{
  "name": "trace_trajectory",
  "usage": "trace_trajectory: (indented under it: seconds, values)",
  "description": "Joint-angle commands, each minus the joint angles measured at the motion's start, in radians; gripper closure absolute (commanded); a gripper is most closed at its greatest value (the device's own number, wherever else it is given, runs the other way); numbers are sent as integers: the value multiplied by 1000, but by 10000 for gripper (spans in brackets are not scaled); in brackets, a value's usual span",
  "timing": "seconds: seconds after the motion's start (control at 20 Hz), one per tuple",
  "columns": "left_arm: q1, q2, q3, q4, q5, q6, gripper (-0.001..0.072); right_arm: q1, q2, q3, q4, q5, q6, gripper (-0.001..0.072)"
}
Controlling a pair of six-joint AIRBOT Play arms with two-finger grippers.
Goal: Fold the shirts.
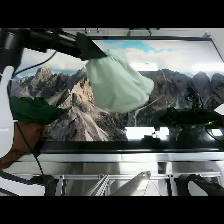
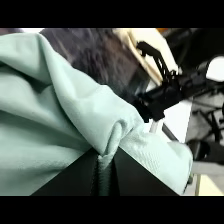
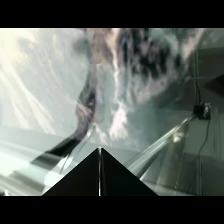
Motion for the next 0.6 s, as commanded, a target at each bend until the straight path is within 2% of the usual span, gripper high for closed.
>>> trace_trajectory:
  seconds: [0.0, 0.1, 0.15, 0.25, 0.3, 0.35, 0.4, 0.55]
  values:
    - [-142, -32, 0, 189, -37, -89, 688, -1, 1, 0, -6, 47, -62, 697]
    - [-189, -71, 0, 238, -41, -100, 684, -13, 1, 0, -11, 64, -64, 698]
    - [-200, -85, 1, 233, -48, -100, 514, -27, 1, 0, -10, 76, -66, 697]
    - [-192, -93, 2, 225, -31, -106, -13, -59, 1, 3, -9, 98, -71, 687]
    - [-170, -90, 10, 225, -31, -126, -13, -71, 1, 7, -10, 108, -72, 585]
    - [-137, -90, 38, 235, -53, -145, -13, -77, 1, 9, -10, 111, -72, 243]
    - [-98, -90, 60, 252, -88, -172, -13, -79, 1, 9, -10, 110, -89, 4]
    - [40, -90, 23, 293, -217, -248, -13, -61, -14, 7, -14, 85, -125, 5]
